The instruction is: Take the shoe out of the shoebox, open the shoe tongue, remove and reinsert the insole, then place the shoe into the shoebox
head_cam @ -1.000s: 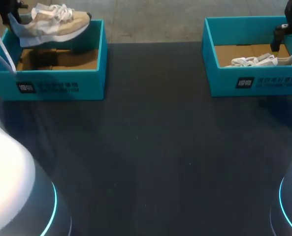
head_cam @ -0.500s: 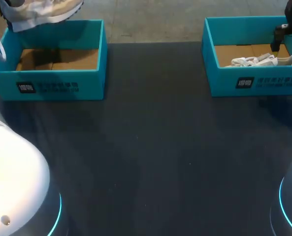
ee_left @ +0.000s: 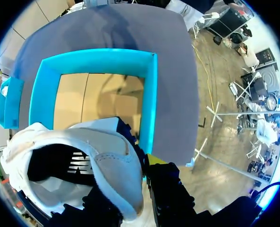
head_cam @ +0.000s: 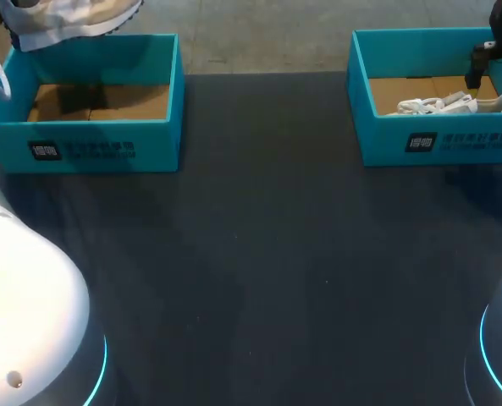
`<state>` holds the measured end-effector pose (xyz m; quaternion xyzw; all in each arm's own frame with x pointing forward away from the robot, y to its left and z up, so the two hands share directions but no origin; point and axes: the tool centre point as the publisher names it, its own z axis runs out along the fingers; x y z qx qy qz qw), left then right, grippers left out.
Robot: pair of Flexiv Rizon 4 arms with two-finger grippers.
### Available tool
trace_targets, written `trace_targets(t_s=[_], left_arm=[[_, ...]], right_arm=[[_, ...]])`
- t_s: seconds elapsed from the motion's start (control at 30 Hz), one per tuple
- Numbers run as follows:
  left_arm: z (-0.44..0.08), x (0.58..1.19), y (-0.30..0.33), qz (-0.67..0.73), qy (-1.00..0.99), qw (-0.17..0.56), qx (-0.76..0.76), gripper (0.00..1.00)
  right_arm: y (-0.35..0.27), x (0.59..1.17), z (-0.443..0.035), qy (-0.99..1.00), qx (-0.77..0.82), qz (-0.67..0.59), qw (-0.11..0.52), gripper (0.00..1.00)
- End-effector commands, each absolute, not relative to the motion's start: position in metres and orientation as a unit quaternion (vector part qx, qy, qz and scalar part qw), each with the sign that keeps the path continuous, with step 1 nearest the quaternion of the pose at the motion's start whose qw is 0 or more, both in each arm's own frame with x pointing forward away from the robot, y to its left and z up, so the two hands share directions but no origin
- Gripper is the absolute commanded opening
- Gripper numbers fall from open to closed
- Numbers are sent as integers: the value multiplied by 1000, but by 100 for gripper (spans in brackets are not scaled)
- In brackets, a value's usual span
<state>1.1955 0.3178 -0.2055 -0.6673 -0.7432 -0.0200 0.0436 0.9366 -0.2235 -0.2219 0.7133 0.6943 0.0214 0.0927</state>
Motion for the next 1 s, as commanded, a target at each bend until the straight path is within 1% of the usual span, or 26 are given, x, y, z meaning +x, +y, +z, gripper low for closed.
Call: trace_targets(t_s=[0.03, 0.17, 0.53, 0.8, 1.0], left_arm=[[-195, 1184, 310, -30, -748, 58, -660, 0], [-189, 1162, 295, -39, -742, 67, -665, 0], [-169, 1091, 259, -55, -738, 60, -669, 0], [-158, 1046, 231, -91, -740, 35, -665, 0], [-156, 1027, 215, -97, -728, 19, -678, 0]], right_arm=[[-223, 936, -222, 694, 714, 22, 93, 100], [-223, 936, -222, 694, 714, 22, 93, 100], [-223, 936, -222, 694, 714, 22, 93, 100], [-223, 936, -222, 694, 714, 22, 93, 100], [-223, 936, -222, 694, 714, 22, 93, 100]])
